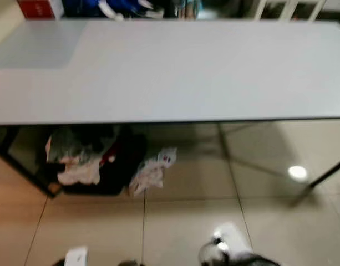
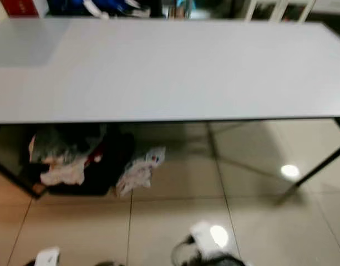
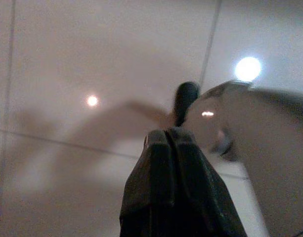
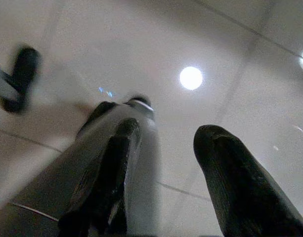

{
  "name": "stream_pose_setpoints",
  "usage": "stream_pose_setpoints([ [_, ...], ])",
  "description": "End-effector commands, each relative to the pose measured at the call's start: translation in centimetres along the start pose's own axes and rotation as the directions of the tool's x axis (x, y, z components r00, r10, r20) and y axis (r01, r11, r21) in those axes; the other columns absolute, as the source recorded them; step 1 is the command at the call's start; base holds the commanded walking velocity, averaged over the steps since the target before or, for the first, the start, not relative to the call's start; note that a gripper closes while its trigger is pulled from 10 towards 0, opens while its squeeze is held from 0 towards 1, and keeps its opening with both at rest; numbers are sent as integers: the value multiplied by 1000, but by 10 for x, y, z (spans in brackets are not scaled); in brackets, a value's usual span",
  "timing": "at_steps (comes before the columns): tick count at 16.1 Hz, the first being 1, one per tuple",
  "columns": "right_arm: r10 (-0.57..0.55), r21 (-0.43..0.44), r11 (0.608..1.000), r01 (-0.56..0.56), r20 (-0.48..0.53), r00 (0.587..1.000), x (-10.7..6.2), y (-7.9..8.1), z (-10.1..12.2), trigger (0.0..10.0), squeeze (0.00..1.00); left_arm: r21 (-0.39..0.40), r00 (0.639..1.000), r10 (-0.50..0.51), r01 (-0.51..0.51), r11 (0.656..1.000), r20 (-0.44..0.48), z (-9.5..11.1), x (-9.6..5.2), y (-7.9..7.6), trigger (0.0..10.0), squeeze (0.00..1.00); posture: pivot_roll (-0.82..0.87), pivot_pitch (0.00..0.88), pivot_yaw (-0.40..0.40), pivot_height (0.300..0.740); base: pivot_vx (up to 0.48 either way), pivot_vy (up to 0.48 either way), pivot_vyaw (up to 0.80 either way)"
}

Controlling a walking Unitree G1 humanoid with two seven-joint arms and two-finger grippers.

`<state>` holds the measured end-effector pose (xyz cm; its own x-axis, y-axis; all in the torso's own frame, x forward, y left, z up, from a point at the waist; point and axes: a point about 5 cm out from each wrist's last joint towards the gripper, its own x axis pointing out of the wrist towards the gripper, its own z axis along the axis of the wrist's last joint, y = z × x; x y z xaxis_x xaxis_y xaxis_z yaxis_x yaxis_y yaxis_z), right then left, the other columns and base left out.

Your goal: Setting the table

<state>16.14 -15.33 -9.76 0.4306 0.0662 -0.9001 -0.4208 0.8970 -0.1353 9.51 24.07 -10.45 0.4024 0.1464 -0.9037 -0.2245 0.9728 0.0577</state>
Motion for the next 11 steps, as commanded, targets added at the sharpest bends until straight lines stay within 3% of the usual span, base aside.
stream_pose_setpoints([
  [1, -33, -1, 999, 33, -20, 999, -2, -14, -7, 10000, 0, -1, 1000, -13, 13, 1000, 8, 3, 1, -5, 10000, 0, -78, 79, 0, 740, 0, 476, 0],
  [11, -27, -12, 1000, 27, -17, 1000, -1, -12, -6, 10000, 0, -14, 1000, -10, 10, 1000, 19, 5, 1, -3, 10000, 0, -67, 75, -3, 740, 0, 476, 0],
])
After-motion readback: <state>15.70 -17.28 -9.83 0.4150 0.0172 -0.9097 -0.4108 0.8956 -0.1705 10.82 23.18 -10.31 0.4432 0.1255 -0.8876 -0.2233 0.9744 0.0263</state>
